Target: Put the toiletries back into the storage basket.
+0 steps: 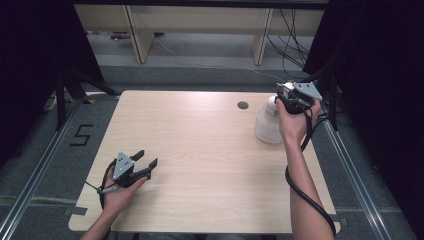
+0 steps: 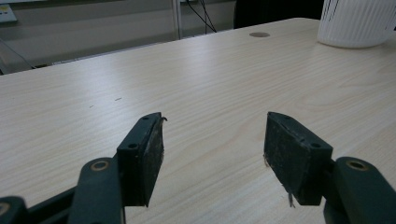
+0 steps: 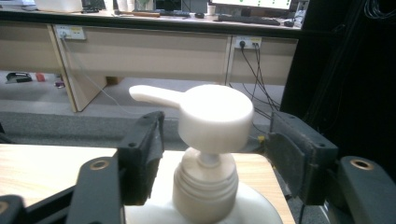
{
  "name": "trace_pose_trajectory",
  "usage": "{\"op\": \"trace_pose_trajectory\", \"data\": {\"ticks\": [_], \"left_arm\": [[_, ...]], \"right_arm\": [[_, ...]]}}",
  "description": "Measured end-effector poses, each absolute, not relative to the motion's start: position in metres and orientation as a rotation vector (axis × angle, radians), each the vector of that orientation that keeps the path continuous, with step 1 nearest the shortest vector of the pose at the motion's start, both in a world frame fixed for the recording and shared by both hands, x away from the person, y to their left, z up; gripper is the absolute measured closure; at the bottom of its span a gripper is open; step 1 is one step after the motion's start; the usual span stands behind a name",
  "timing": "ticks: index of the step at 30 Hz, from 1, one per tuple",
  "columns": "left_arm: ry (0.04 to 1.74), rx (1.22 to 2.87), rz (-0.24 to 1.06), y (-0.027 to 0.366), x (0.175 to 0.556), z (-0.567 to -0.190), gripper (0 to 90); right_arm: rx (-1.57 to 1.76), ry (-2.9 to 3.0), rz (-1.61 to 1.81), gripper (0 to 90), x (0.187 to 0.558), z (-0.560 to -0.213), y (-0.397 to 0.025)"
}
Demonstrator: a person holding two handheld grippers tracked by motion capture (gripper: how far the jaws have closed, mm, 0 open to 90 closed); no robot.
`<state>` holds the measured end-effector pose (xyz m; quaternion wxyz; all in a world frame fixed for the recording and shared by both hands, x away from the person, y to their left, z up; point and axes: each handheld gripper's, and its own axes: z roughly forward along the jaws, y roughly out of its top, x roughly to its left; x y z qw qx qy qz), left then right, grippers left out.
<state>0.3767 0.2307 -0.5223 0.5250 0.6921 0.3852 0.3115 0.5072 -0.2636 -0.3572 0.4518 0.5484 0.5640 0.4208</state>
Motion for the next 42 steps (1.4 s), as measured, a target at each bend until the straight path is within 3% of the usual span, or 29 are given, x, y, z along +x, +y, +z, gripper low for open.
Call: {"op": "trace_pose_trajectory", "data": {"ticks": [10, 42], "left_arm": [[0.922, 1.658, 0.748, 0.230, 0.377, -0.522, 37.3], [0.923, 1.660, 0.751, 0.230, 0.376, -0.522, 37.3]], "right_arm": [[1.349, 1.396, 1.043, 30.5, 0.497, -0.360, -0.267], [1.369, 1.408, 1.105, 30.4, 0.430, -0.382, -0.285]]}}
